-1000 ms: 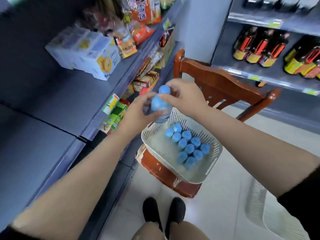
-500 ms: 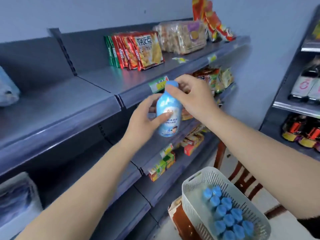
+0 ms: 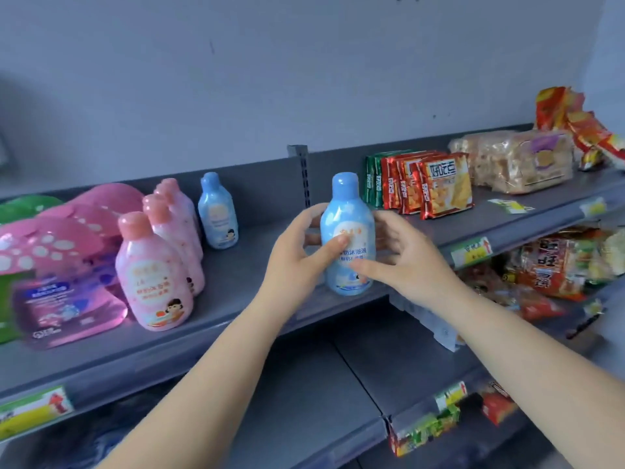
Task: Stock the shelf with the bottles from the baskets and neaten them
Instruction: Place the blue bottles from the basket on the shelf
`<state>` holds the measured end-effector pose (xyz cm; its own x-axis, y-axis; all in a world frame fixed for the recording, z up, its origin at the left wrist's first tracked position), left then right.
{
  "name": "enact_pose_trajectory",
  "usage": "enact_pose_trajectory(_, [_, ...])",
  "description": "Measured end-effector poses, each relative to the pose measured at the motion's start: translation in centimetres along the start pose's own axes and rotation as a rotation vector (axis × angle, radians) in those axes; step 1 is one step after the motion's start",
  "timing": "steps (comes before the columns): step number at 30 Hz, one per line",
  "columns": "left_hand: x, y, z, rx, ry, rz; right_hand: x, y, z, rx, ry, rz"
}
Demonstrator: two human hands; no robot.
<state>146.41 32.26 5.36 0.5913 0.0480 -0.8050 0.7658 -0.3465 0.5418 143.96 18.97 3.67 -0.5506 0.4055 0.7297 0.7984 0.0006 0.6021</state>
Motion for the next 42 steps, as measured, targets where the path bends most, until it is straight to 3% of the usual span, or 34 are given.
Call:
enact_pose_trajectory(8, [2.1, 0.7, -7.5, -0.280, 0.039, -0.038, 0.6, 5.1, 6.3, 0.014, 0.107, -0.050])
enact_pose_trajectory(23, [8.9, 4.3, -14.1, -0.694, 0.102, -0.419, -3.9, 15.1, 15.7, 0.214, 0.127, 0.067])
enact_pose_trajectory(42, [11.8, 4.6, -16.3, -0.770, 0.266, -0.555, -6.7, 16.7, 20.1, 0.254, 0.188, 0.111])
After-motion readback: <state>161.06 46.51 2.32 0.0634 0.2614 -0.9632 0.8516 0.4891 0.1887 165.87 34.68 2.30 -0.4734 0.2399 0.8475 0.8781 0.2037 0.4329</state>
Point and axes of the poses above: each hand's wrist, its own y-axis towards the middle knuckle, its own z-axis out of the palm, x = y × z, the point moved 10 cm from there along y, towards the middle knuckle, and after that the axes turned 4 degrees about -z, right-handed, at the moved point
